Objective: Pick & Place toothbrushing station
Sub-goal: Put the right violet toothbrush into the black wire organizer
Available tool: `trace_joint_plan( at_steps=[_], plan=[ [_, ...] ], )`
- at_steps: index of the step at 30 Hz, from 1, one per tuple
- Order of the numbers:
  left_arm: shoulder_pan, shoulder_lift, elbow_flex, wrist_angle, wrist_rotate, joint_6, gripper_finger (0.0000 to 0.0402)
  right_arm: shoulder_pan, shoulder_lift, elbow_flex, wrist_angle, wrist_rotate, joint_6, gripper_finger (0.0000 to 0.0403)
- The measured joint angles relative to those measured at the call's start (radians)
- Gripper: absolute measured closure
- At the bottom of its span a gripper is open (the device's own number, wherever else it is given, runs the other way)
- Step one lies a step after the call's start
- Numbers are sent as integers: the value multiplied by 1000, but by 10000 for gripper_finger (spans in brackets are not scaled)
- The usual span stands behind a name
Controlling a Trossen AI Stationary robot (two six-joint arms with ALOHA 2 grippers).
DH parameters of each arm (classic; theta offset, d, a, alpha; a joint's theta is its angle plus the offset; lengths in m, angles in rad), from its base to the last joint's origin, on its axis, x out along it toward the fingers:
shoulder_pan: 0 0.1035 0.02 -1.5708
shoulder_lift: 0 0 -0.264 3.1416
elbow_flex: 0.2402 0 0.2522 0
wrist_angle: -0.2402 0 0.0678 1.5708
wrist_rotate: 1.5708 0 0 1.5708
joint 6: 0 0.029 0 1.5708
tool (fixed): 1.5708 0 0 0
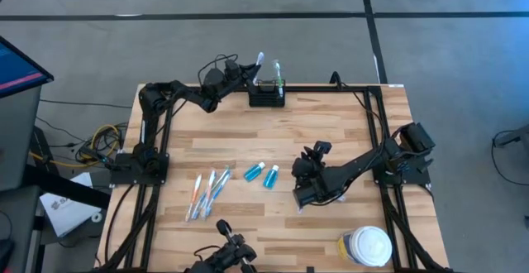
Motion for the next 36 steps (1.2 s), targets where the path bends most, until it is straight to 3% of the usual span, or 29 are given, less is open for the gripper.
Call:
trace_joint_plan(
  at_steps=[21,36],
  plan=[
    [-2,0,0,-24,-1,-30,356,0,0,-32,19,-8,2,301],
    [2,-4,0,-44,79,-79,349,0,0,-32,16,-16,2,301]
  ],
)
